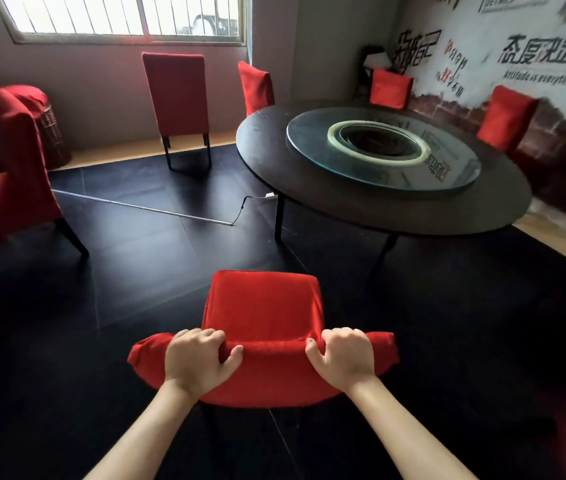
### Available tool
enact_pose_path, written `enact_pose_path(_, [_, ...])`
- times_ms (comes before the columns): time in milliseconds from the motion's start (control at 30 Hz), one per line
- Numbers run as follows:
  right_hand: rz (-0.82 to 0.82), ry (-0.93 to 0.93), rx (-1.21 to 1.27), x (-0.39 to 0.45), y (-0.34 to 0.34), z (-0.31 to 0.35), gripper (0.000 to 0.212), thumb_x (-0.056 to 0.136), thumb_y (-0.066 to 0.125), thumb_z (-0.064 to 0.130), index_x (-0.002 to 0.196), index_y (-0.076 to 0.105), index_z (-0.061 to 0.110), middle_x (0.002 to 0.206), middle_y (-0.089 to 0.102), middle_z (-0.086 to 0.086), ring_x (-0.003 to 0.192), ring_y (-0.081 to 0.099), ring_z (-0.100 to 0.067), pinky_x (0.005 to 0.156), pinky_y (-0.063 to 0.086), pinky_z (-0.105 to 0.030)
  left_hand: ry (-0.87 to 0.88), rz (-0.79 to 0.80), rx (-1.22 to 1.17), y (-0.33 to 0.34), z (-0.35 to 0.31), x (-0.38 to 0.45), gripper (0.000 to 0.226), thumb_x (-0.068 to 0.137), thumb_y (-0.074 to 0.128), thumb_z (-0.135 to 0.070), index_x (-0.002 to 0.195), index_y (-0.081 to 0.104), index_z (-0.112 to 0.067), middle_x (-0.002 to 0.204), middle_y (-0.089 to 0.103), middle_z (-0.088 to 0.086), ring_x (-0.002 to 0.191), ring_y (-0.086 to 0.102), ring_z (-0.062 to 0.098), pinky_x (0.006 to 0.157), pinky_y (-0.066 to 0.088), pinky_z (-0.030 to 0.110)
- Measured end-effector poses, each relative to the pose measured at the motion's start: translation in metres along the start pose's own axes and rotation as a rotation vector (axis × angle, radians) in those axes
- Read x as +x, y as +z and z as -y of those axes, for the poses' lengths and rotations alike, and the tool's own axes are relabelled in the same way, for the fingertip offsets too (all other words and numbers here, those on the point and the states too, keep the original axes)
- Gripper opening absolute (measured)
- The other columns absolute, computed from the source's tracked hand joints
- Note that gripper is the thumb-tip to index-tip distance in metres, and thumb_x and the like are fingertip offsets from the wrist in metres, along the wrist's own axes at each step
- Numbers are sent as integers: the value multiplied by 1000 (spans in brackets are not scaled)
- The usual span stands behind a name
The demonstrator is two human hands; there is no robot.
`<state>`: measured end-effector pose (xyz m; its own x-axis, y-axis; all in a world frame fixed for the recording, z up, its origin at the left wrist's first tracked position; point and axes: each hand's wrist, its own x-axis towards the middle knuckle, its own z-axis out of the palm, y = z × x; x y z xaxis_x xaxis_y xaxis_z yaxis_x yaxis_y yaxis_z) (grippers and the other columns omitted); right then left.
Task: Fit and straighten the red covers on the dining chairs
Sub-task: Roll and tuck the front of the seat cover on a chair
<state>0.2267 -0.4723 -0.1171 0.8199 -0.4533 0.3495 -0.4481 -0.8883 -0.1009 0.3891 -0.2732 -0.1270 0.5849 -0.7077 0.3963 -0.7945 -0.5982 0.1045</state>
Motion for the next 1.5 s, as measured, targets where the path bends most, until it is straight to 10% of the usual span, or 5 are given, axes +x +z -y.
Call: enact_pose_path(1500, [-32,290,-60,95,29,-74,51,80,39,47,44,50,13,42,51,1,38,51,-20,47,42,-28,258,19,-65,78,-22,189,48,74,40,-53,47,57,-16,45,55,-3,41,55,23,50,46,28])
